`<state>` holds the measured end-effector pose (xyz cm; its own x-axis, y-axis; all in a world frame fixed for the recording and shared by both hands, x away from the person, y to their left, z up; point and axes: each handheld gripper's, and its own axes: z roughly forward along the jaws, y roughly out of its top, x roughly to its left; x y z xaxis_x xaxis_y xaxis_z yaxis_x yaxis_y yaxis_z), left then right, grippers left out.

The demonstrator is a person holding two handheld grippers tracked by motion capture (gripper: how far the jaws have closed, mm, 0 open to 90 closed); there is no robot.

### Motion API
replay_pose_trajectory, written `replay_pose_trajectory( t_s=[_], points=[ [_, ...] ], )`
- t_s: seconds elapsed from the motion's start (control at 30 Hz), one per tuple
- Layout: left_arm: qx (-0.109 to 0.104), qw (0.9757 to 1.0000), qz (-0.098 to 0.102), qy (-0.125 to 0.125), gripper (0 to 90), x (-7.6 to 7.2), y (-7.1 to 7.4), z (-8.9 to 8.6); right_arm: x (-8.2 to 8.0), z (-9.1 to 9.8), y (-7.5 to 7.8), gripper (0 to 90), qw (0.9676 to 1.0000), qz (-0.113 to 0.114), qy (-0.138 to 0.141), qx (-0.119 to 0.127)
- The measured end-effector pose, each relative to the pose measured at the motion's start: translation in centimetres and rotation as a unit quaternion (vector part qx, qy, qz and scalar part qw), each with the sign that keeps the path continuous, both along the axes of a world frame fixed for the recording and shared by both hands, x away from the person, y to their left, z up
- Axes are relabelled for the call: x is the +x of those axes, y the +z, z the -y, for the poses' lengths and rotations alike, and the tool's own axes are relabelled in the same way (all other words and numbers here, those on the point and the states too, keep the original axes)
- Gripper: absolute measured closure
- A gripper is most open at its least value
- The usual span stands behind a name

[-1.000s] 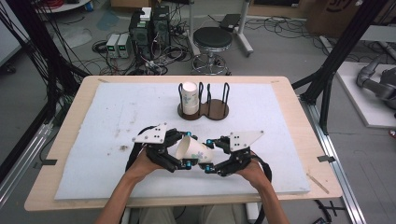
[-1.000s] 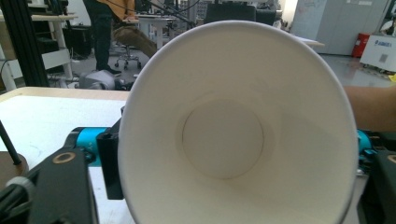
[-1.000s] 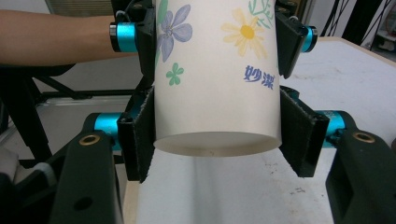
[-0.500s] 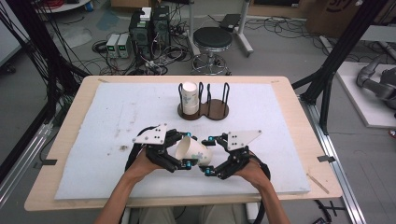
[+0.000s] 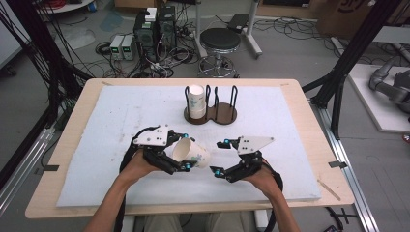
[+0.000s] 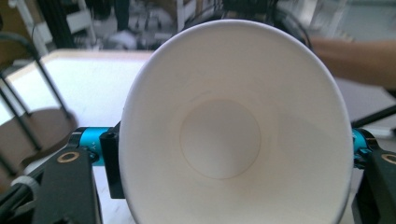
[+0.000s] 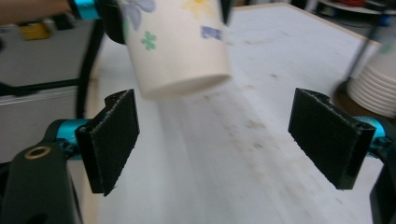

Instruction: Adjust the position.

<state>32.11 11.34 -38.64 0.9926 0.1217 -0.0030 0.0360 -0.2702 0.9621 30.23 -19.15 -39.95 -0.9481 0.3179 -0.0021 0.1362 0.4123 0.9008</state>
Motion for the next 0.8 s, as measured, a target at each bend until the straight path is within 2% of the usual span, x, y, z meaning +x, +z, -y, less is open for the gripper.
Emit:
replay_pose_trajectory(
  t_s=[0.1,0.17,0.23,0.33,0.4,0.53,0.6,0.67,0.7,0.73,0.8],
  points=[
    [0.04,0.9992,0.003,0.009,26.5,0.5,0.4,-0.3,0.1,1.0,-0.4,16.8,0.9988,0.002,-0.048,-0.007],
    [0.071,0.9974,0.005,0.011,26.5,0.9,0.6,-0.3,0.2,1.6,-0.7,16.8,0.9967,0.004,-0.08,-0.012],
    [0.097,0.9952,0.006,0.01,26.5,1.1,0.7,-0.2,0.2,2.2,-1.2,16.8,0.9933,0.004,-0.114,-0.02],
    [0.122,0.9924,0.008,0.008,26.5,1.4,0.9,0.0,0.3,3.0,-2.0,16.8,0.9881,-0.003,-0.152,-0.027],
    [0.144,0.9895,0.011,0.009,26.5,1.7,1.0,0.0,0.3,3.5,-2.4,16.8,0.9846,-0.005,-0.171,-0.035],
    [0.182,0.9831,0.008,0.012,26.5,2.3,1.4,0.2,0.4,4.6,-3.1,16.8,0.9752,-0.005,-0.217,-0.043],
    [0.208,0.978,0.012,0.01,26.5,2.6,1.7,0.2,0.4,5.1,-3.4,16.8,0.9697,-0.002,-0.239,-0.052],
    [0.225,0.9743,0.012,0.01,26.5,2.9,1.9,0.3,0.5,5.6,-3.7,16.8,0.9661,-0.007,-0.252,-0.054],
    [0.237,0.9713,0.014,0.008,26.5,3.2,2.1,0.3,0.5,5.9,-3.9,16.8,0.9636,-0.004,-0.261,-0.06],
    [0.24,0.9706,0.014,0.01,26.5,3.3,2.1,0.3,0.5,6.1,-4.0,16.8,0.9617,-0.002,-0.267,-0.063],
    [0.257,0.9661,0.016,0.01,26.5,3.7,2.4,0.4,0.5,6.4,-4.2,16.8,0.9588,-0.007,-0.277,-0.061]
  ],
)
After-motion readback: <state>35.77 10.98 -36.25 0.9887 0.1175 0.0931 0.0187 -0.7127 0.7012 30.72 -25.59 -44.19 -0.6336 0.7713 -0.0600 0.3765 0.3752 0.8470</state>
